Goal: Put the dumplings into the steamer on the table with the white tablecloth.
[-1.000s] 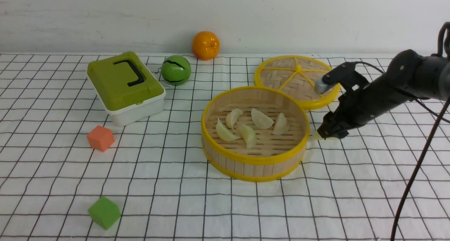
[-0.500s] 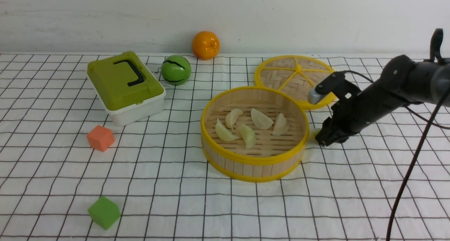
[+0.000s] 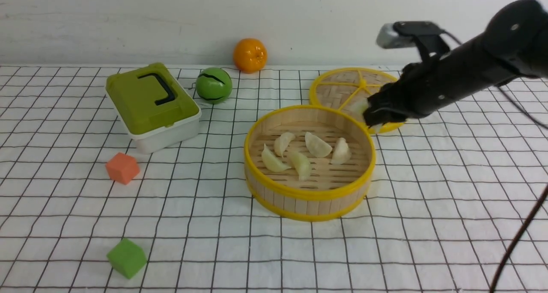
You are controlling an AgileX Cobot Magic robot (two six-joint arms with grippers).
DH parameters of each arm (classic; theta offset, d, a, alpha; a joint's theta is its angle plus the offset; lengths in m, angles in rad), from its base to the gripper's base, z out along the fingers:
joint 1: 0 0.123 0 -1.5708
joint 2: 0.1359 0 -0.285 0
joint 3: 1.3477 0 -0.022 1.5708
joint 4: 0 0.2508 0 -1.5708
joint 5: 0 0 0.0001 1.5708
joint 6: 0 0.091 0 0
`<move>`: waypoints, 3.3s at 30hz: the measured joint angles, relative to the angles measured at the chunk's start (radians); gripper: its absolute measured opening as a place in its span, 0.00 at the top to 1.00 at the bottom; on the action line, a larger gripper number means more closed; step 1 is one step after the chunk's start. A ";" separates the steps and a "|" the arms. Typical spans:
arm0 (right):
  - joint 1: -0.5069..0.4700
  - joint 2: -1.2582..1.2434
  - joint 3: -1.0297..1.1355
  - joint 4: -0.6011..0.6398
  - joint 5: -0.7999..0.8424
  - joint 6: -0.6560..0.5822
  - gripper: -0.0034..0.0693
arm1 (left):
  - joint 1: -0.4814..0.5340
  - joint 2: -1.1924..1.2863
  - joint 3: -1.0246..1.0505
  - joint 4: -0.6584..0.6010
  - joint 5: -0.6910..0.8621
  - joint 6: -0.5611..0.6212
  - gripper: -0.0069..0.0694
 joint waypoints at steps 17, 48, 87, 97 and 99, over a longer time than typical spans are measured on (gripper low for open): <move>0.057 0.144 0.008 0.008 -0.078 0.092 0.42 | 0.000 0.000 0.000 0.000 0.000 0.000 0.79; -0.071 -0.764 0.231 -0.054 0.093 -0.060 0.98 | 0.000 0.000 0.000 0.000 0.002 0.000 0.76; -0.078 -1.736 1.548 -0.447 -0.851 0.156 0.96 | 0.000 0.000 0.000 0.000 0.004 0.000 0.70; -0.182 -1.901 1.548 -0.508 -0.470 0.330 0.96 | 0.000 0.000 0.000 0.000 0.004 0.000 0.69; -0.184 -1.904 1.548 -0.541 -0.391 0.388 0.96 | 0.000 0.000 0.000 0.000 0.004 0.000 0.69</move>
